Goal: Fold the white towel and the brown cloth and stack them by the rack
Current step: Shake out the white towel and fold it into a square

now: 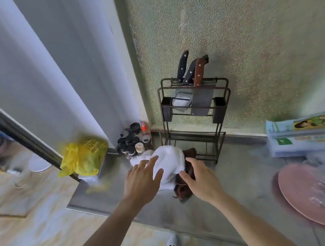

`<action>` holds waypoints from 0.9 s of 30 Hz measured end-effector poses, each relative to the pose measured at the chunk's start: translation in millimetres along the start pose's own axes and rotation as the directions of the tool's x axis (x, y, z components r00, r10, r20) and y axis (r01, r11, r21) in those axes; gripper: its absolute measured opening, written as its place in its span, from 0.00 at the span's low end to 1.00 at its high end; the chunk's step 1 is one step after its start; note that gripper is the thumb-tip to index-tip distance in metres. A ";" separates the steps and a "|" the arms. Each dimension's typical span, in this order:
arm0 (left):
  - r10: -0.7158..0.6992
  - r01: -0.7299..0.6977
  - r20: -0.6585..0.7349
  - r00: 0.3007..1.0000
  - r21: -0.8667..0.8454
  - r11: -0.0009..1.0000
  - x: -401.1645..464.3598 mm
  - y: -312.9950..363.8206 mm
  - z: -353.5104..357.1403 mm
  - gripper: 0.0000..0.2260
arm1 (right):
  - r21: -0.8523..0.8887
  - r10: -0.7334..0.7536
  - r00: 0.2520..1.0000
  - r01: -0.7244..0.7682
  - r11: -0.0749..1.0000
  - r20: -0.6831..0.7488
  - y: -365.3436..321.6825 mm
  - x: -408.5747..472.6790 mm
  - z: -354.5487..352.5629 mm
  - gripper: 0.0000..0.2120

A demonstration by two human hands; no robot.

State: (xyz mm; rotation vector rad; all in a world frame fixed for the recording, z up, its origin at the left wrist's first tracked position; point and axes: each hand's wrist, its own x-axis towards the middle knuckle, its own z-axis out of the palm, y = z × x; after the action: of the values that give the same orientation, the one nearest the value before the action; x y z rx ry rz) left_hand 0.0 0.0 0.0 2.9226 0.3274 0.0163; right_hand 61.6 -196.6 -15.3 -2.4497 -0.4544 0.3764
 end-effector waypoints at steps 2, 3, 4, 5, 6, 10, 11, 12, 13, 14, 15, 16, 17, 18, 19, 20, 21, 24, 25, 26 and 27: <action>0.007 -0.007 0.016 1.000 -0.045 0.999 23.5 -11.1 8.9 0.23 | 0.085 0.083 0.996 -0.085 0.993 0.026 -2.1 32.3 13.6 0.26; 0.023 -0.022 0.014 1.000 -0.050 0.998 35.1 -16.6 14.8 0.23 | 0.114 0.127 0.991 -0.131 0.985 0.044 -2.3 49.1 20.6 0.26; 0.024 -0.022 0.035 0.999 -0.061 0.998 45.9 -22.3 18.8 0.22 | 0.135 0.182 0.981 -0.190 0.972 0.071 -4.5 64.7 24.8 0.27; 0.033 -0.030 0.045 0.998 -0.076 0.997 58.0 -26.8 23.0 0.22 | 0.165 0.230 0.970 -0.240 0.957 0.075 -3.5 81.6 32.9 0.28; 0.046 -0.041 0.058 0.997 -0.093 0.995 69.2 -31.0 26.8 0.22 | 0.190 0.281 0.956 -0.293 0.937 0.087 -2.5 96.8 40.3 0.30; 0.128 -0.117 0.085 0.988 -0.119 0.986 109.7 -48.7 45.1 0.21 | 0.271 0.394 0.914 -0.405 0.873 0.095 1.6 142.1 66.2 0.31; 0.161 -0.149 0.088 0.983 -0.129 0.980 117.5 -51.1 49.2 0.20 | 0.296 0.399 0.913 -0.407 0.864 0.091 1.1 148.2 71.6 0.30; 0.195 -0.181 0.091 0.977 -0.149 0.972 124.1 -53.0 52.7 0.20 | 0.312 0.401 0.912 -0.407 0.858 0.087 -0.7 152.1 76.0 0.28; 0.228 -0.212 0.083 0.970 -0.167 0.963 130.3 -54.5 56.6 0.20 | 0.320 0.395 0.916 -0.397 0.860 0.074 -2.0 154.6 80.2 0.26; 0.256 -0.239 0.078 0.963 -0.182 0.954 135.1 -55.3 59.6 0.20 | 0.309 0.393 0.917 -0.393 0.866 0.065 -3.0 155.3 84.3 0.24; 0.280 -0.262 0.074 0.957 -0.197 0.945 138.9 -55.8 62.5 0.20 | 0.299 0.394 0.917 -0.392 0.870 0.059 -3.7 155.2 88.7 0.23; 0.292 -0.268 0.086 0.953 -0.217 0.939 142.4 -56.6 65.1 0.19 | 0.306 0.411 0.909 -0.410 0.859 0.063 -4.3 154.0 92.7 0.22; 0.312 -0.284 0.098 0.945 -0.227 0.932 145.5 -57.7 68.4 0.19 | 0.337 0.450 0.890 -0.448 0.828 0.076 -5.6 153.0 96.8 0.22; 0.336 -0.304 0.123 0.934 -0.222 0.927 148.2 -59.3 71.3 0.19 | 0.390 0.502 0.859 -0.497 0.775 0.098 -7.8 152.6 99.5 0.20; 0.366 -0.334 0.138 0.920 -0.208 0.919 150.6 -61.8 74.1 0.20 | 0.455 0.554 0.822 -0.546 0.703 0.132 -11.6 152.0 100.4 0.16; 0.396 -0.362 0.162 0.904 -0.206 0.909 152.4 -64.7 76.4 0.22 | 0.512 0.583 0.793 -0.580 0.634 0.177 -16.3 150.8 99.3 0.11; 0.433 -0.391 0.172 0.885 -0.234 0.890 153.4 -67.6 78.0 0.24 | 0.547 0.578 0.785 -0.593 0.591 0.226 -20.2 148.7 96.6 0.09; 0.540 -0.457 0.169 0.824 -0.364 0.812 153.9 -72.2 71.2 0.32 | 0.576 0.425 0.853 -0.519 0.632 0.303 -31.9 136.8 78.4 0.09; 0.571 -0.480 0.153 0.807 -0.394 0.784 154.5 -72.5 66.5 0.33 | 0.565 0.374 0.880 -0.475 0.674 0.294 -35.3 132.6 70.6 0.09; 0.595 -0.490 0.147 0.790 -0.431 0.758 155.0 -71.5 59.9 0.33 | 0.550 0.322 0.906 -0.423 0.720 0.274 -40.4 127.8 61.1 0.10; 0.612 -0.484 0.154 0.776 -0.477 0.734 154.4 -69.8 51.9 0.33 | 0.516 0.268 0.931 -0.362 0.776 0.249 -44.5 123.9 53.0 0.11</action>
State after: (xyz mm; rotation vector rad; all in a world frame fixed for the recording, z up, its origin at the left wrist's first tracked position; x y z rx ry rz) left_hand 137.1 90.5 -66.5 2.4265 -0.5520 -0.2422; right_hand 143.3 -85.5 -48.4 -1.9154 0.0250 0.7431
